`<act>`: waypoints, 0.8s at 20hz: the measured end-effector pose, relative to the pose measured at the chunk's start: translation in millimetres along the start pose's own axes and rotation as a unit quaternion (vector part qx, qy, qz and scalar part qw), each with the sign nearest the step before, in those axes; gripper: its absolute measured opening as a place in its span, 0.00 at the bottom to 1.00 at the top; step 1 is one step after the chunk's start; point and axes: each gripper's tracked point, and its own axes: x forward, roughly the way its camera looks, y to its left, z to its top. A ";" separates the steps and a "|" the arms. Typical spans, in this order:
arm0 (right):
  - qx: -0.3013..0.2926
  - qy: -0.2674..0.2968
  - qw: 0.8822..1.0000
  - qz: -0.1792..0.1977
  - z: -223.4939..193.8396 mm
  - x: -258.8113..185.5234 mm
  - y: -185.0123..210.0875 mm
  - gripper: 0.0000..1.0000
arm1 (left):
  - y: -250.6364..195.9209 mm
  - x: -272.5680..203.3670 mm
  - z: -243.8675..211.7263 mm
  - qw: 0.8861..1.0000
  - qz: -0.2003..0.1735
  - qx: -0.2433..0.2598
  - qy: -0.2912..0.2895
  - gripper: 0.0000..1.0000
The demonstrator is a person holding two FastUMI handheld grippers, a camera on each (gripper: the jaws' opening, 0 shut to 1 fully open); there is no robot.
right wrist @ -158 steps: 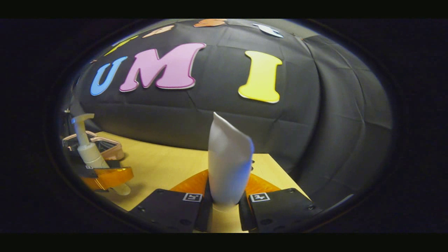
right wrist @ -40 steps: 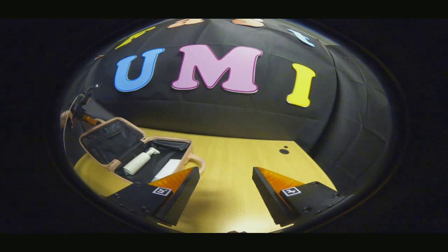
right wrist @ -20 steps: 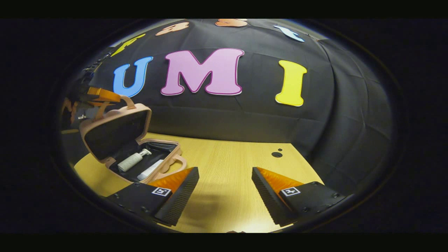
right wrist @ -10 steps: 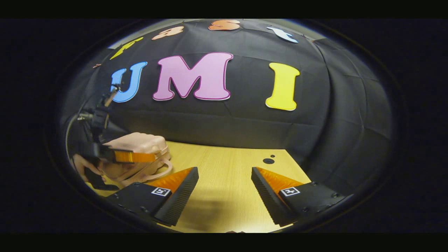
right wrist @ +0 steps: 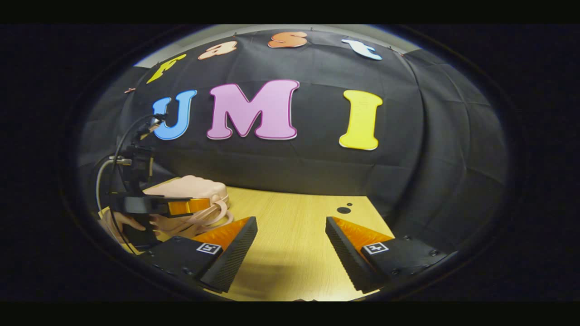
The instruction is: First open the suitcase, pack the skin care products into it, and then close the suitcase.
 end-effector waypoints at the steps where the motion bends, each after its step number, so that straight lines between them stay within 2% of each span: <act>1: 0.014 0.000 1.000 -0.008 10.2 -11.6 5.1 0.97 | -0.8 -22.0 15.8 1.000 -0.003 0.004 -0.011 0.72; 3: 0.042 -0.023 0.999 -0.014 40.6 -37.1 17.3 0.97 | -1.6 -64.5 47.1 0.999 -0.001 0.009 -0.036 0.75; 4: 0.046 -0.041 0.998 -0.017 59.3 -47.7 23.8 0.97 | -1.9 -88.1 64.0 0.999 -0.003 0.010 -0.050 0.80; 7: 0.036 -0.085 0.995 -0.022 106.2 -84.3 44.7 0.97 | -3.2 -154.5 109.1 0.995 -0.012 0.018 -0.096 0.82; 8: 0.033 -0.095 0.995 -0.020 117.2 -99.0 56.0 0.97 | 1.1 -173.9 117.5 0.994 -0.006 0.026 -0.103 0.88; 9: 0.029 -0.105 0.994 -0.016 125.9 -110.9 64.7 0.92 | 3.1 -193.1 125.5 0.993 -0.009 0.033 -0.115 0.92; 10: 0.025 -0.114 0.993 -0.017 133.7 -123.8 70.6 0.96 | 3.3 -212.7 135.8 0.990 -0.006 0.040 -0.133 0.95; 16: 0.017 -0.156 0.987 -0.026 151.5 -194.6 93.0 0.96 | 27.8 -325.0 168.9 0.969 0.023 0.051 -0.241 0.95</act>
